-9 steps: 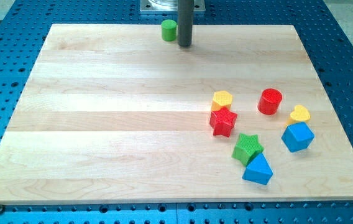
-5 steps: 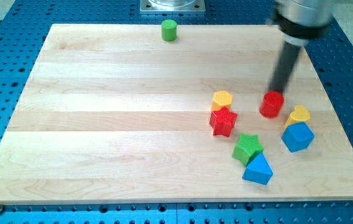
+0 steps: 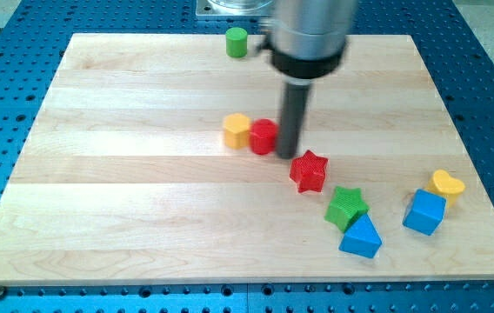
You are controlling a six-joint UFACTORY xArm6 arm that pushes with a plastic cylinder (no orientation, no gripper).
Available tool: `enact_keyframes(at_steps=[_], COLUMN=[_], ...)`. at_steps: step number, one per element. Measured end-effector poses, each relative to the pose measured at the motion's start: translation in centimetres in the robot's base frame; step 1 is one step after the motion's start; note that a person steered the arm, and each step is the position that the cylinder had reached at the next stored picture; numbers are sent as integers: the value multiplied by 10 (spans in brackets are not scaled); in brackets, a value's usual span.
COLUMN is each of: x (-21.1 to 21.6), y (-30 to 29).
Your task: Move the red circle to the left of the green circle
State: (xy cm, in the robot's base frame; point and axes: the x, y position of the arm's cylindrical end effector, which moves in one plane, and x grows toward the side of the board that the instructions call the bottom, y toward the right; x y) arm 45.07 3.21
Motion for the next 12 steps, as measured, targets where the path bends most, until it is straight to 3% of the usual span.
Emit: enact_keyframes(at_steps=[3, 4, 5, 6, 7, 8, 10, 11, 12], x=[4, -52, -76, -54, -84, -122, -120, -157, -188], y=[-16, -61, -89, -73, -53, -88, -96, -141, -124])
